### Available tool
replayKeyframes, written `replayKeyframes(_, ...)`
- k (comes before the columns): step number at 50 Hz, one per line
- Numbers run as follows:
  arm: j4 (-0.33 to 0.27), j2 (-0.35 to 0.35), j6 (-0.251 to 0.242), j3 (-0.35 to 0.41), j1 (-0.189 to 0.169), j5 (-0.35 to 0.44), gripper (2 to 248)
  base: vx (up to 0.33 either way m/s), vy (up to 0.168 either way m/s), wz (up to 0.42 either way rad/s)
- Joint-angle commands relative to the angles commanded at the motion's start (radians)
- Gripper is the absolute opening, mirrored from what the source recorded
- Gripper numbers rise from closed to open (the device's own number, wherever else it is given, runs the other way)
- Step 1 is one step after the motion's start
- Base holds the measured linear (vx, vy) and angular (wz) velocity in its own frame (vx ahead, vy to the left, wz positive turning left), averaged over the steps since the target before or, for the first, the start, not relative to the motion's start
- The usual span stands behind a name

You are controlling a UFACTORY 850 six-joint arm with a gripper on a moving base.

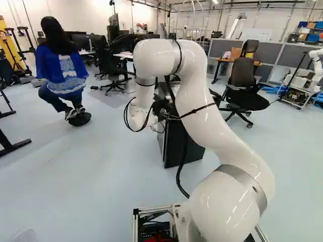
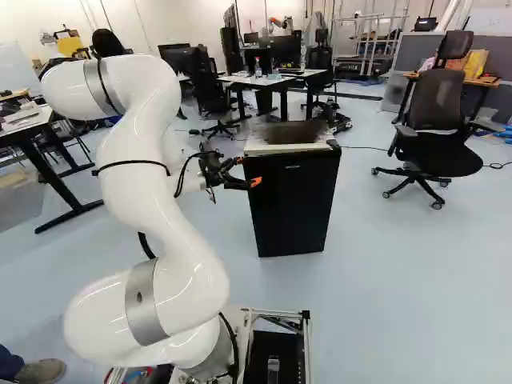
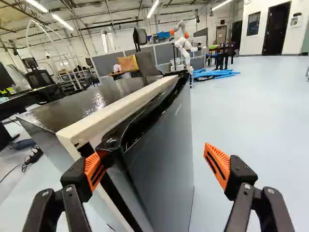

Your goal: Grab a drink from the fridge

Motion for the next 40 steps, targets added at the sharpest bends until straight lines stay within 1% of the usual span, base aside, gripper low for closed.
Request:
replayKeyframes(27,0.064,0.012,0.0,0.027,0.021,0.018,247,0.0,0.0,0.0)
replayKeyframes(40,0.094,0.016,0.0,0.037,0.024,0.029,247,0.0,0.0,0.0)
